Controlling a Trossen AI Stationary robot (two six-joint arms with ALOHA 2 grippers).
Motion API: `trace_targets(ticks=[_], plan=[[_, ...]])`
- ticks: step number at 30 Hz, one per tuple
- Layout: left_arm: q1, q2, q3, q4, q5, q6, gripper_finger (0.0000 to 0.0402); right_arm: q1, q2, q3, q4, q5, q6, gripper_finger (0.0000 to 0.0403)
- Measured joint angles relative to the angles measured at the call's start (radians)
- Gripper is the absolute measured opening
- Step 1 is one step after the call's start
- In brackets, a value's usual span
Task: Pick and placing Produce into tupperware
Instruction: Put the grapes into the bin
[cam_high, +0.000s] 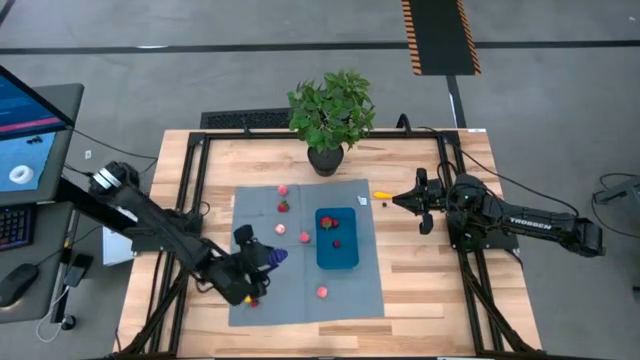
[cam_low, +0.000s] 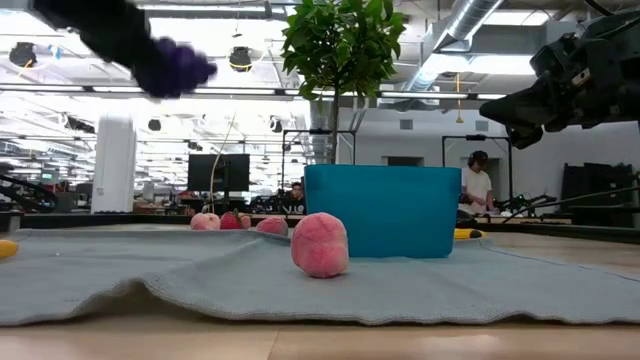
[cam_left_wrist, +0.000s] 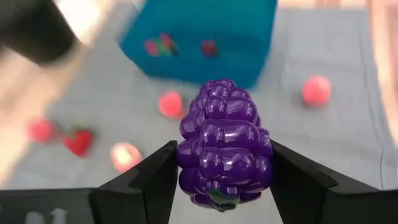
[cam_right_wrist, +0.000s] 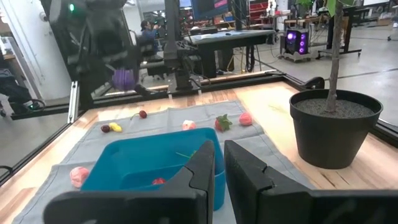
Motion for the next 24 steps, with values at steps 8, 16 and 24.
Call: trace_targets(ticks=[8, 16, 24], plan=[[-0.089, -0.213, -0.019, -0.097, -0.284, 0.003, 0.0211, 0.000, 0.000, 0.000, 0.000, 0.000, 0.000, 0.0060], [-0.154, -0.388, -0.024, -0.455, -0.482, -0.281, 0.0214, 0.000, 0.000, 0.000, -0.004, 0.000, 0.006, 0.0060], [-0.148, -0.473, -0.024, -0.667, -0.583, -0.455, 0.0214, 0.000, 0.000, 0.000, -0.001, 0.000, 0.006, 0.0060]])
